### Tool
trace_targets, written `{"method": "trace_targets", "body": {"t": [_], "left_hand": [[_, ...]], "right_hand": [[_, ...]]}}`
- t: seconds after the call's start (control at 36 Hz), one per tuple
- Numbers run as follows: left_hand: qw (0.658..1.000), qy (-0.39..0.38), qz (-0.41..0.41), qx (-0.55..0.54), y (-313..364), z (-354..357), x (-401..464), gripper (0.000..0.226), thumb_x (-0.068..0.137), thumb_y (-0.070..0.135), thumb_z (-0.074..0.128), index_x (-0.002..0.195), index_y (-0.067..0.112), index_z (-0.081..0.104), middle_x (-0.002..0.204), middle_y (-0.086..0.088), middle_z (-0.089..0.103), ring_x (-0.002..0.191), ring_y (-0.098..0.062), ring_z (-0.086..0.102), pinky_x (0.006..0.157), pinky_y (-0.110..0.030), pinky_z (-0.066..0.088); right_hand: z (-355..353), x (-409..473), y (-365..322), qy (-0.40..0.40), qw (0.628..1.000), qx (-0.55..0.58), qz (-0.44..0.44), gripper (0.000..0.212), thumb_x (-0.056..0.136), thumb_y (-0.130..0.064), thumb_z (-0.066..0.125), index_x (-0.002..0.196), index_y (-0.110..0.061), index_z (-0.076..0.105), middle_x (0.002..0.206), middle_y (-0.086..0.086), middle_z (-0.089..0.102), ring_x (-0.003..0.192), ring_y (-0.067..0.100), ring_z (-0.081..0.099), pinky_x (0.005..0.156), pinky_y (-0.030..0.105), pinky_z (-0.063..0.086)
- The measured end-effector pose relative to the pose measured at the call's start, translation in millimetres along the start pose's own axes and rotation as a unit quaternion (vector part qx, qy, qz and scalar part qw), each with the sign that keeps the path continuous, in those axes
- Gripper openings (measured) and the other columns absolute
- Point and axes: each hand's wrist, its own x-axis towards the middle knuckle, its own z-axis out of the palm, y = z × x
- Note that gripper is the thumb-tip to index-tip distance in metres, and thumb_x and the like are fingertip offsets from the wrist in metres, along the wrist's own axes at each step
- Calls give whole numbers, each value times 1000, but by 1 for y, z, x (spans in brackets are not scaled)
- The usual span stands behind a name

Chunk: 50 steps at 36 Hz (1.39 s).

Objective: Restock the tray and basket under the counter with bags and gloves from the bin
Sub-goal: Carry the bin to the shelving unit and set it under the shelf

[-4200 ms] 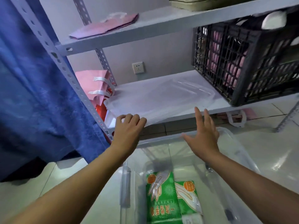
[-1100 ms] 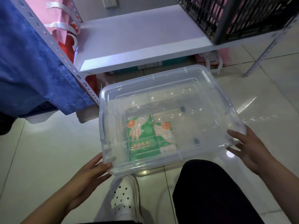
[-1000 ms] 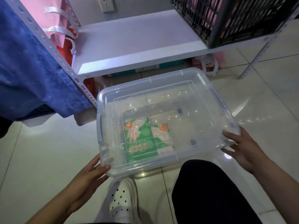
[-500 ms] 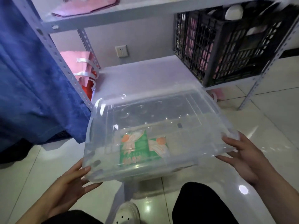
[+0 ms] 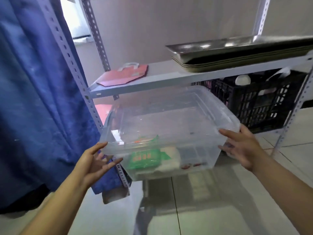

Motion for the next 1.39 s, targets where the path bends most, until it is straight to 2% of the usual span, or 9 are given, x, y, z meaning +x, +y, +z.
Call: {"method": "trace_targets", "body": {"t": [0.11,0.31,0.47,0.56,0.64,0.78,0.92,1.17,1.39], "left_hand": [[998,-2,69,6,3,2,29,39,72,5,69,110,14,66,109,-10,70,95,-22,66,81,-54,59],[988,3,126,86,22,13,65,42,70,8,77,111,15,70,117,-8,72,100,-24,71,73,-39,61],[972,103,191,93,34,54,107,48,84,6,73,128,15,57,106,-5,71,94,-19,65,78,-41,58],[947,179,241,113,22,64,115,73,84,15,76,147,20,39,136,-10,57,114,-26,60,97,-48,51],[881,230,332,246,9,64,115,80,83,24,78,148,34,33,153,-5,40,131,-30,47,103,-54,46],[780,202,364,467,-1,52,129,43,91,49,62,130,31,59,163,4,19,134,-33,46,106,-51,43],[765,133,341,530,11,45,153,57,88,55,62,140,38,49,165,7,7,146,-25,27,112,-51,32],[678,175,299,648,12,53,181,53,96,58,39,147,46,31,166,2,-3,150,-38,9,117,-62,17],[694,170,309,628,4,58,188,50,99,56,37,147,47,28,165,5,-9,150,-35,10,112,-69,18]], "right_hand": [[7,20,10,-33,998,-23,-52,80,61,-15,86,132,-32,53,131,-9,63,120,24,60,98,51,49],[35,68,-3,109,974,-134,-149,73,74,-22,85,135,-32,47,131,-9,53,123,24,54,86,41,51],[75,100,-12,179,861,-421,-224,72,89,-45,66,150,-32,31,157,10,29,144,32,24,111,51,32],[82,103,-5,228,771,-548,-230,63,91,-51,58,147,-32,36,163,14,8,148,37,10,109,60,28],[76,106,10,185,709,-635,-245,55,93,-43,59,144,-26,44,162,11,17,146,40,14,108,60,32],[66,123,28,128,753,-603,-231,57,97,-31,54,150,-27,31,165,-1,5,149,35,-6,119,57,18],[74,162,11,70,724,-680,-96,93,89,-40,54,152,-35,-14,158,-10,-32,146,33,-25,118,56,2],[74,187,7,42,646,-758,-81,107,81,-52,54,145,-37,-30,158,-4,-35,146,35,-25,117,59,-3],[73,200,10,55,654,-751,-73,110,80,-52,60,147,-39,-26,161,-2,-28,148,31,-20,117,60,-3]]}}
